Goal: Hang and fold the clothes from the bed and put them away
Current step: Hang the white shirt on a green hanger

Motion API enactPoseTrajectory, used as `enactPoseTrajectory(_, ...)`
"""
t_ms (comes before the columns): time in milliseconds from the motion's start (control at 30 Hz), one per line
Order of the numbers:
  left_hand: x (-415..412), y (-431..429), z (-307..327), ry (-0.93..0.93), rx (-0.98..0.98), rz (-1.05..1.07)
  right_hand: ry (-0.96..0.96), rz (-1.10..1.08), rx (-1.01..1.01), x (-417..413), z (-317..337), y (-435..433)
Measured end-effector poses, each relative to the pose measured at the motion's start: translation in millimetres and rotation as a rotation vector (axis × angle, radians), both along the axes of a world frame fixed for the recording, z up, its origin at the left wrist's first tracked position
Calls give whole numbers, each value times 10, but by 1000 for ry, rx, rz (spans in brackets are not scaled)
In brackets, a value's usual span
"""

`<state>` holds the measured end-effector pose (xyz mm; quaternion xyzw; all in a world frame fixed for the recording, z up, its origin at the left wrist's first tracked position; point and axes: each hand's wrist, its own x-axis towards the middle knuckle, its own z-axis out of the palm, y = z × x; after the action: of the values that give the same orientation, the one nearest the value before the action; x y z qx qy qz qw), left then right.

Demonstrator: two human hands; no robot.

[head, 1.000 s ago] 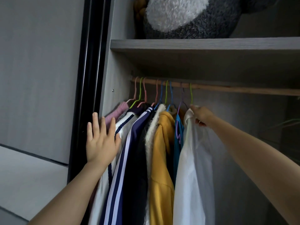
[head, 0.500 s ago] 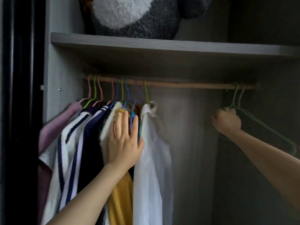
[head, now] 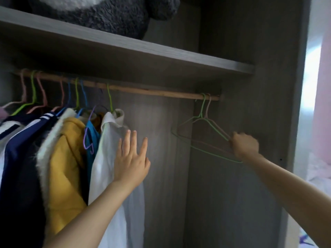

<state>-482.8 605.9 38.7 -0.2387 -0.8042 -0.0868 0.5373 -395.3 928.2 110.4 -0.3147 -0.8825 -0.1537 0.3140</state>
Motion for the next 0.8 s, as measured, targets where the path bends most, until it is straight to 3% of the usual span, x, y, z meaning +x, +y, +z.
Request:
enactPoseTrajectory(200, 38, -97, -70, 4, -52, -9, -8, -6, -150, -41, -100, 96)
enactPoseTrajectory(367, 70, -346, -95, 64, -47, 36, -59, -89, -140, -99, -184, 69)
enactPoseTrajectory(533, 141, -598, -152, 113, -86, 77, 14, -41, -240, -133, -222, 142)
enactPoseTrajectory(800, 259, -781, -184, 90, -98, 138, 123, 44, -50, -133, -182, 35)
